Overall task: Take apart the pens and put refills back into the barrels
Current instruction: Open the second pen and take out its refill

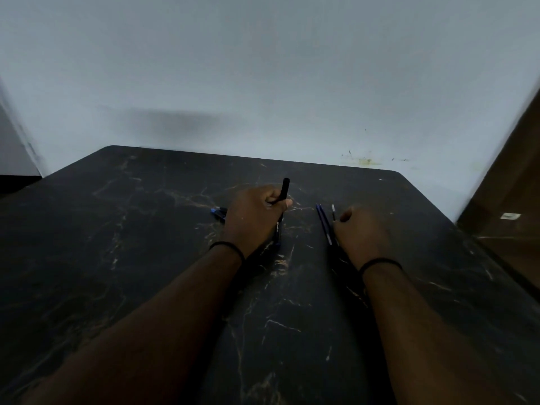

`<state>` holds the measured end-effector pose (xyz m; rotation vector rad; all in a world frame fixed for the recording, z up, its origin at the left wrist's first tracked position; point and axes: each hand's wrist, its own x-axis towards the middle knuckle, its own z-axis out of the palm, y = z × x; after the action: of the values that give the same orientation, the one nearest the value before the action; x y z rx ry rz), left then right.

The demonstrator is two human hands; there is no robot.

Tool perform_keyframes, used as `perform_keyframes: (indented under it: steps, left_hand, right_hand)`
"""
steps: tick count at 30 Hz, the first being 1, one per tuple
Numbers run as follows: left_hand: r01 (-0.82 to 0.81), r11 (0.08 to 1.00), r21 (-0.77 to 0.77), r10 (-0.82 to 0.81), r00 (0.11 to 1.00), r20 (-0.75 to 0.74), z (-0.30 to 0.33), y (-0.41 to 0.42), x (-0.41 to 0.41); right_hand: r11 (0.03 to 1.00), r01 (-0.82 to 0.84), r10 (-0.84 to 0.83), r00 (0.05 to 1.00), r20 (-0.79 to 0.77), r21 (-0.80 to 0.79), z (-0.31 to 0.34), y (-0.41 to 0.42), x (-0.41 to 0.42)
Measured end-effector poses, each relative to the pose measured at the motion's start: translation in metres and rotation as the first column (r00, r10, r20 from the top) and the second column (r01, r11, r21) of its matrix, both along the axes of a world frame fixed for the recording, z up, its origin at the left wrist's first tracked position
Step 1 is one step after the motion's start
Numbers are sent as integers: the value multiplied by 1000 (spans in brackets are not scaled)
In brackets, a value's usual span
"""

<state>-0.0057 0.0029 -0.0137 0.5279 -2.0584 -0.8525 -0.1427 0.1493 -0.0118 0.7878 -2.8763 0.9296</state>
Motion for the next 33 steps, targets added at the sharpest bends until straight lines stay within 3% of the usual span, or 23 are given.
perform_keyframes:
  steps: [5, 33]
  left_hand:
    - [4, 1000, -7, -4, 1000, -11, 1, 2, 1]
    - [-2, 998, 63, 3, 1000, -9, 1, 6, 2]
  right_hand:
    - [1000, -3, 2, 999, -54, -16, 1, 1, 5]
    - [999, 17, -19, 999, -40, -45, 3, 2, 7]
